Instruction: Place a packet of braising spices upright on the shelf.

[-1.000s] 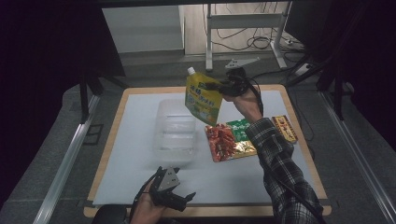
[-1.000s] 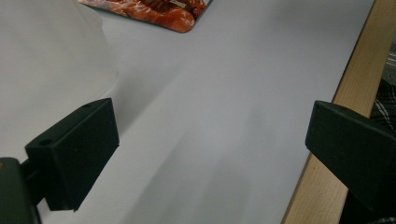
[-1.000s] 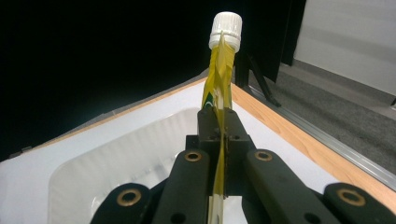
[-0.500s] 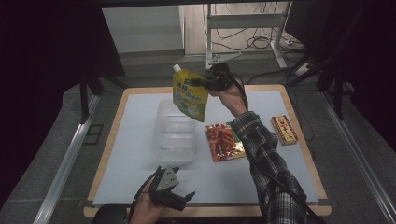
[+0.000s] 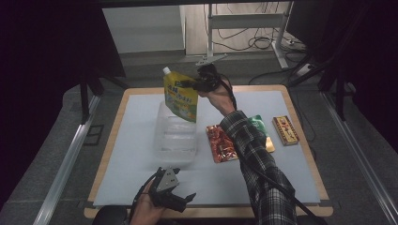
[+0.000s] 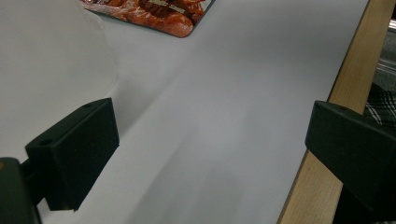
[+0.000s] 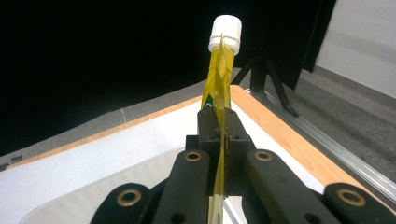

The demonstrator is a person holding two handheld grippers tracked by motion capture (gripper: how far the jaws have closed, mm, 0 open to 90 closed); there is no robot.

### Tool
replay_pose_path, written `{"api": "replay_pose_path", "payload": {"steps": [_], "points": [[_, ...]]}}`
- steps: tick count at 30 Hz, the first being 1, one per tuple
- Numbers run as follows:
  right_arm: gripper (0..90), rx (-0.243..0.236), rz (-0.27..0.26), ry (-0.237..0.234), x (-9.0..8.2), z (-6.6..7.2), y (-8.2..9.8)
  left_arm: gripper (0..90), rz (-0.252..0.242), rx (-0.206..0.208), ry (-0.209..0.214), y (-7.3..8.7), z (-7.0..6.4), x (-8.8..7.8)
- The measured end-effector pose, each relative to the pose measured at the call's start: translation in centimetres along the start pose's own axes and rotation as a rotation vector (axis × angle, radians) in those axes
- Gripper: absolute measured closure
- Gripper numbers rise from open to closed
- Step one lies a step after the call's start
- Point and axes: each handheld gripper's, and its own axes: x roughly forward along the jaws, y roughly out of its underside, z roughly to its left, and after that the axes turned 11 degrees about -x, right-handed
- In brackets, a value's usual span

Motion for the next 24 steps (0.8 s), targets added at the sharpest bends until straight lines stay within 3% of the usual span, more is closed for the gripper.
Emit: {"api": "replay_pose_path", "payload": {"steps": [9,16,19,21,24], "points": [[88.6,0.004,0.048,-0.020,2.3,0.4,1.6,2.7,-0.001,0.000,0.000,0.0,-0.1,0.0],[88.6,0.046,0.053,-0.016,2.7,0.2,2.7,2.7,0.003,0.004,0.002,0.0,-0.1,0.1],[88.2,0.042,0.060,-0.012,2.7,0.3,2.6,2.7,0.004,0.005,0.000,0.0,-0.1,0.1],[84.7,0.024,0.073,-0.002,2.7,0.6,2.5,2.7,0.008,0.002,-0.004,0.0,-0.1,0.2],[68.2,0.007,0.085,0.036,2.6,0.8,2.4,2.6,0.014,0.003,-0.008,0.0,-0.1,0.2]]}}
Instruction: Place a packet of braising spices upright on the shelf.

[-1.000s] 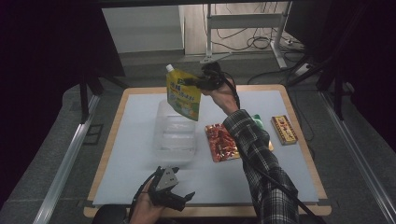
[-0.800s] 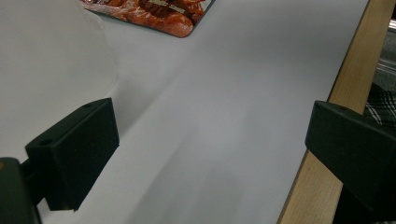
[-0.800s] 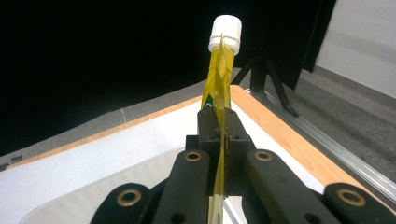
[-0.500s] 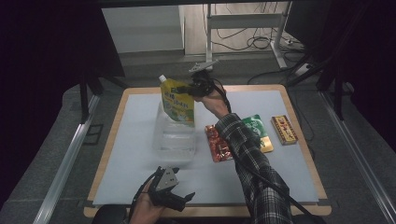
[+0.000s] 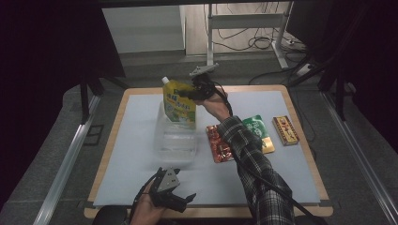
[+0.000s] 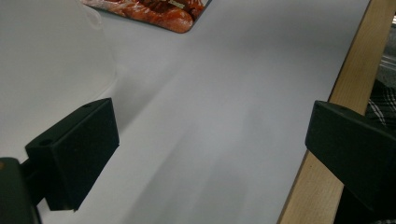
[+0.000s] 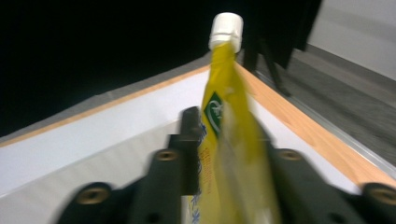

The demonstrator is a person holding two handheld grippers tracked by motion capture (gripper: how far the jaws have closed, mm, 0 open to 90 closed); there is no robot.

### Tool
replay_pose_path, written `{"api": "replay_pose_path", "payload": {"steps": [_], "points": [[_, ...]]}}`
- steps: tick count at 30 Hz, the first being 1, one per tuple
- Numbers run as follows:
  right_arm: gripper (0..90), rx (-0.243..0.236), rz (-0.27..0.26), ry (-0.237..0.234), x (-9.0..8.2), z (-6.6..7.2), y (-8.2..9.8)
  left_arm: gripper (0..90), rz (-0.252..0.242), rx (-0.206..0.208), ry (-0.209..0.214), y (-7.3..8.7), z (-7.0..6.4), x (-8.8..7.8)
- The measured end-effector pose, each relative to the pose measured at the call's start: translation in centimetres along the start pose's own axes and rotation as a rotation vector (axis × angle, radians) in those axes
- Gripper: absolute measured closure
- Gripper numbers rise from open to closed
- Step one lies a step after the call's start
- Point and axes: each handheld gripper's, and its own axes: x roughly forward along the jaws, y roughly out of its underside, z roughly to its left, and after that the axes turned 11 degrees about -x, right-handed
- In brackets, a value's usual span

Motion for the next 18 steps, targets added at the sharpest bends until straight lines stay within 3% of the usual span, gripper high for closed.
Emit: {"api": "replay_pose_path", "payload": {"steps": [7,9,12,18], "points": [[38.0,0.016,0.044,0.044,-0.8,-0.1,0.9,2.3,0.006,0.004,-0.005,0.0,-0.1,0.1],[33.5,-0.004,0.047,0.057,-1.1,0.0,1.1,2.2,0.006,0.006,-0.006,0.0,-0.2,0.2],[26.2,0.006,0.056,0.078,-1.6,-0.1,1.5,2.1,0.005,0.008,-0.004,0.0,-0.2,0.2],[16.4,-0.014,0.066,0.067,-2.5,0.2,1.9,2.1,0.008,0.010,-0.004,0.0,-0.2,0.2]]}}
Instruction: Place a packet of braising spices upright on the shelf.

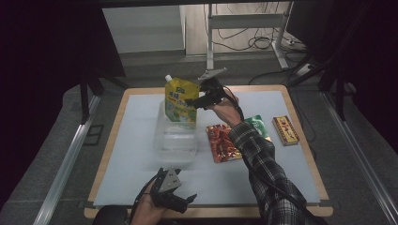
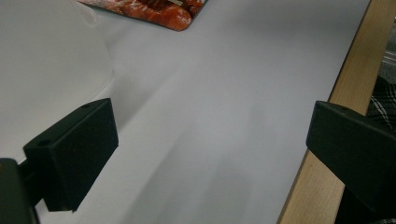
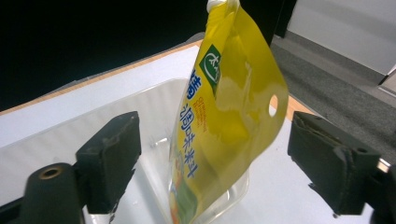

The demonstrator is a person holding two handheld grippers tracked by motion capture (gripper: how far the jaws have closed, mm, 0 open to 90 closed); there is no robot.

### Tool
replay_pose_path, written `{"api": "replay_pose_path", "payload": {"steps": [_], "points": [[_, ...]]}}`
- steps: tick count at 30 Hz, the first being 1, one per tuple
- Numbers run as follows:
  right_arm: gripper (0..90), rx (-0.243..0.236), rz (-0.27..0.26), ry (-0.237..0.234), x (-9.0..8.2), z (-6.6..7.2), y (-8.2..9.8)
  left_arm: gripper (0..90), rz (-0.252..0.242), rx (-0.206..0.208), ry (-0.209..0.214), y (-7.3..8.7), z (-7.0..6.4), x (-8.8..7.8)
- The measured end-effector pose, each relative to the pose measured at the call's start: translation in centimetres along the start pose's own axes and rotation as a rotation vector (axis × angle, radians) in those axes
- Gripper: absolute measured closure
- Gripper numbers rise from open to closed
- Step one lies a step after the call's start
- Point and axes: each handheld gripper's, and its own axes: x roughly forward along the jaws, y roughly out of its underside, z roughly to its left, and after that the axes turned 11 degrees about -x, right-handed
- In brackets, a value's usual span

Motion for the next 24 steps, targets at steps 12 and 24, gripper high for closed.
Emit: {"api": "replay_pose_path", "payload": {"steps": [12,24], "points": [[9.5,0.033,0.007,-0.040,-1.4,0.3,0.9,2.0,-0.007,-0.004,-0.004,0.0,0.0,0.0],[4.5,0.042,0.053,-0.053,-3.0,1.1,2.4,1.8,-0.008,-0.004,-0.005,0.0,0.0,0.0]]}}
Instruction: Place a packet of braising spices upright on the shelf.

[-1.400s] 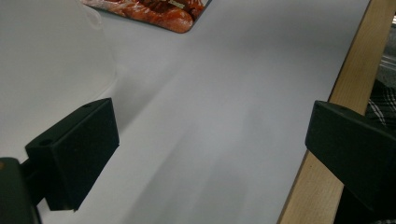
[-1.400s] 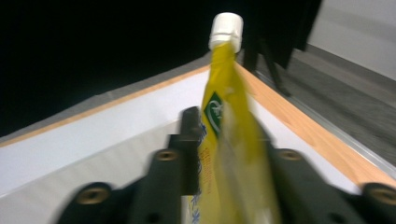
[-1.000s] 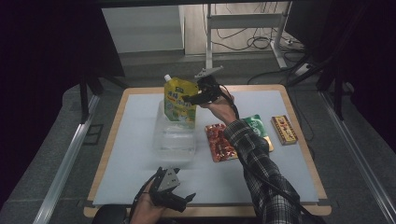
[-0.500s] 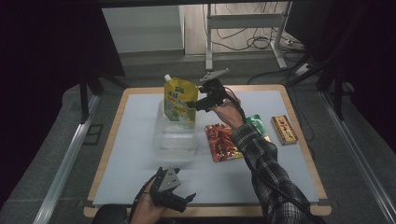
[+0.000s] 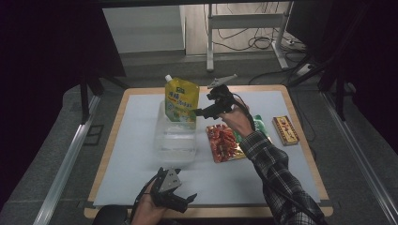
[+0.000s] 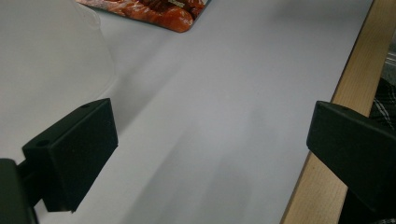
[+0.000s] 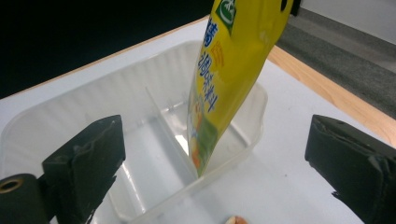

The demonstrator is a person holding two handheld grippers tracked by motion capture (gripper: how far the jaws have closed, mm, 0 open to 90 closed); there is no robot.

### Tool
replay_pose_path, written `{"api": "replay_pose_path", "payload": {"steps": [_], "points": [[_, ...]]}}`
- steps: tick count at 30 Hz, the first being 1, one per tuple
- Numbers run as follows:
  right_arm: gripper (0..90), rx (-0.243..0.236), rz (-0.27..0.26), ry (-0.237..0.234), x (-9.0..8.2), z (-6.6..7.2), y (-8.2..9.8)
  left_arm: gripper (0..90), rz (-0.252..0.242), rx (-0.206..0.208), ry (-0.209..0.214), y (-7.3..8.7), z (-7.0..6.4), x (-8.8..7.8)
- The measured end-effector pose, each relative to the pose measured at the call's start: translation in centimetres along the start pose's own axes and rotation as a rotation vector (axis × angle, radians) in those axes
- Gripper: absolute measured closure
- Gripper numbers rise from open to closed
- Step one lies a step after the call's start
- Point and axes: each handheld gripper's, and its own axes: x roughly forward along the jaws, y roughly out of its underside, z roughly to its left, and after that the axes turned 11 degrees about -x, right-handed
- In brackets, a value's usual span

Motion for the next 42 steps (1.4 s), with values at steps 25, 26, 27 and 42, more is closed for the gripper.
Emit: {"api": "replay_pose_path", "payload": {"steps": [25,26,27,42], "points": [[0.9,0.009,0.014,0.015,-3.8,1.8,4.6,1.8,-0.005,0.012,0.008,0.0,-0.1,0.0],[0.9,0.007,0.016,0.015,-3.9,1.9,4.8,1.7,-0.007,0.010,0.009,0.0,-0.1,0.0],[1.0,0.008,0.021,0.021,-4.1,1.9,5.0,1.8,-0.008,0.010,0.009,0.0,-0.1,0.0],[1.3,-0.007,0.049,0.110,-7.0,2.2,8.4,1.7,-0.002,0.023,0.011,0.0,-0.2,0.1]]}}
